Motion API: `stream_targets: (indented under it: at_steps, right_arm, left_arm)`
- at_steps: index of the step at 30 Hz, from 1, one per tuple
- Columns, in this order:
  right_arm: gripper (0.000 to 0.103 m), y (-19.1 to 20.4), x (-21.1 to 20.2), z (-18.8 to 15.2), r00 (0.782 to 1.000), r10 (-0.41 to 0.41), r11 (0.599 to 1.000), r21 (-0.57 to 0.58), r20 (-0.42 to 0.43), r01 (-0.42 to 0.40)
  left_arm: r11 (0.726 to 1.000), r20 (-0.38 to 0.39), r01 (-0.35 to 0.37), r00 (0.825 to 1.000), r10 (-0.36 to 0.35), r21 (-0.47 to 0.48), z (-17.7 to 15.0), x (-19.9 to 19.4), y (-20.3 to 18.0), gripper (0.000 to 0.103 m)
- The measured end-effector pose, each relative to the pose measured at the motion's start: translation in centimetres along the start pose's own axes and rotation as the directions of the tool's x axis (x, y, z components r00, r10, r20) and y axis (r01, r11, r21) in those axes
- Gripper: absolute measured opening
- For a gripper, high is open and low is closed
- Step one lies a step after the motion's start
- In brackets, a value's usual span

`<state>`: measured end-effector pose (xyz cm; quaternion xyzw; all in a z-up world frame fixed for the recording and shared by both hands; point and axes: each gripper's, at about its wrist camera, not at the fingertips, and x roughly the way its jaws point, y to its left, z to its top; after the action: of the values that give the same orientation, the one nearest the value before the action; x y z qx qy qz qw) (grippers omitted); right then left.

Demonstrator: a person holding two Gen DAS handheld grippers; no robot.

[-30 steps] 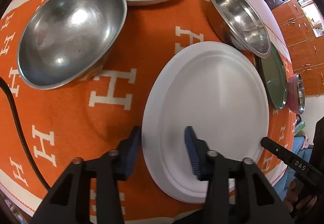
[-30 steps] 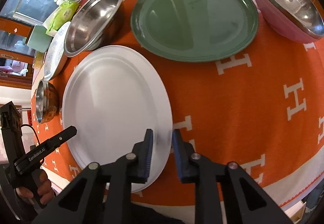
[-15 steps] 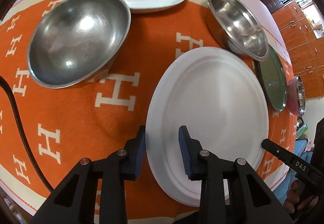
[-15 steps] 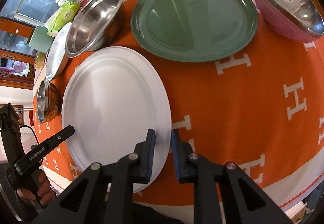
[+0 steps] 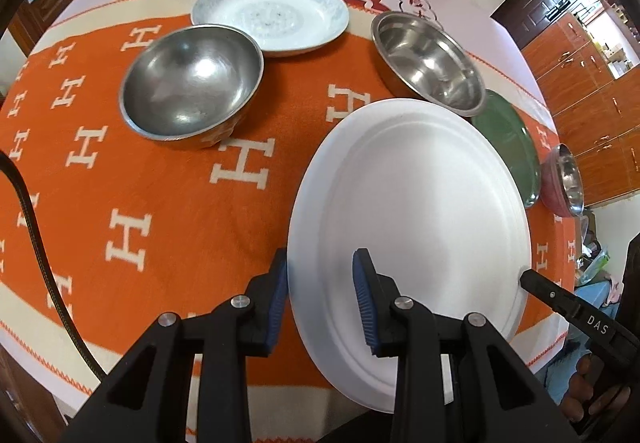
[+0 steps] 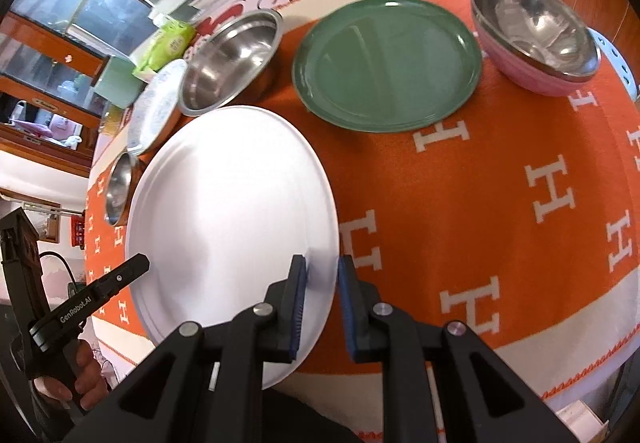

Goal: Organize plates and bowls

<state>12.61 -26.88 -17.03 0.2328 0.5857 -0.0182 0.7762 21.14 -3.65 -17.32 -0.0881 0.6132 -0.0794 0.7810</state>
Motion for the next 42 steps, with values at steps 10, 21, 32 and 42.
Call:
stream_targets:
  at_steps: [10, 21, 32, 42]
  right_arm:
    - [0.017, 0.7, -3.0, -3.7, 0.998, -0.016, 0.997, -0.072, 0.056, 0.020]
    - [0.017, 0.6, -4.3, -7.9, 0.994, -0.073, 0.989, -0.120, 0.086, 0.083]
    - [0.018, 0.9, -2.5, -8.7, 0.992, -0.117, 0.979, -0.164, 0.043, 0.122]
    - [0.022, 0.8, 0.6, -8.2, 0.986, -0.166, 0.970, -0.182, -0.003, 0.162]
  left_arm:
    - [1.000, 0.069, -0.011, 0.998, 0.011, 0.005, -4.7, -3.6, -0.2, 0.031]
    - [1.000, 0.060, 0.002, 0.998, -0.002, 0.010, -9.1, -3.7, -0.1, 0.031]
    - [1.000, -0.009, -0.025, 1.000, 0.025, -0.011, -10.6, -2.0, 1.0, 0.031]
    - [0.999, -0.103, -0.036, 0.994, 0.036, 0.003, -11.0, 1.7, 1.9, 0.031]
